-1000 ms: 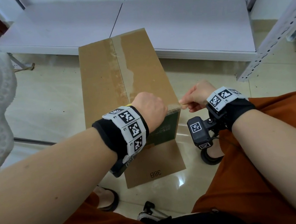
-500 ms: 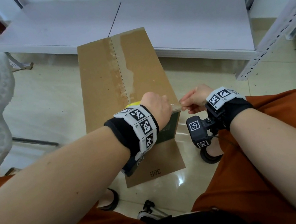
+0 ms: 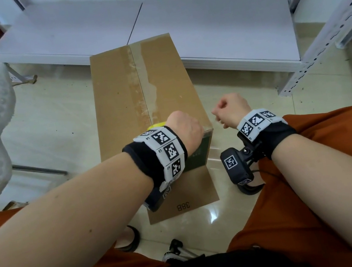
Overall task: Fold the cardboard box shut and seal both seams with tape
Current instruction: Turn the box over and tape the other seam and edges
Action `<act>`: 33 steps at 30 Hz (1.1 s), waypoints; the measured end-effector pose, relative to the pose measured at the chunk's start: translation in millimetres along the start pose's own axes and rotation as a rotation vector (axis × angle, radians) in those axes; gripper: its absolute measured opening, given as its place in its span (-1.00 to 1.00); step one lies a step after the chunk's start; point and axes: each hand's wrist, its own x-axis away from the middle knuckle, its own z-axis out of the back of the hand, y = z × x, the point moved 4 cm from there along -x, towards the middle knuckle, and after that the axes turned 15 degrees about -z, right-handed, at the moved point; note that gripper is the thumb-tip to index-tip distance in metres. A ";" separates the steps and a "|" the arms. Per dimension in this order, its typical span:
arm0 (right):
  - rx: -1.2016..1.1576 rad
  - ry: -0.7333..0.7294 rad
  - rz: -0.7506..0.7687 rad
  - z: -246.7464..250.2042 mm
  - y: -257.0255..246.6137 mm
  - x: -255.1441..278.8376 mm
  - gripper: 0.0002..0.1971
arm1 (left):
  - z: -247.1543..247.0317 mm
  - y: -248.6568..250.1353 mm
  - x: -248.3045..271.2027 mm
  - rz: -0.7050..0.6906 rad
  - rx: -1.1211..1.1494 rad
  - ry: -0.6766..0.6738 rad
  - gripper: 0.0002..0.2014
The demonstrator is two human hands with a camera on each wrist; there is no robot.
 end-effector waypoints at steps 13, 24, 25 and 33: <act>0.111 0.012 0.180 -4.7 -16.9 22.7 -0.88 | -3.8 -1.4 -4.9 0.009 -0.028 0.038 -0.69; 0.314 -0.049 0.045 -12.8 -7.0 17.9 -0.67 | -5.0 -5.4 1.4 0.041 -0.022 0.049 -0.75; 0.316 0.075 0.134 -9.9 -13.0 21.5 -0.70 | -4.0 -7.8 4.7 0.062 -0.004 0.094 -0.76; 0.027 -0.188 0.352 -32.9 -30.1 30.8 -0.85 | -24.6 -32.7 41.1 0.184 0.317 0.539 -0.41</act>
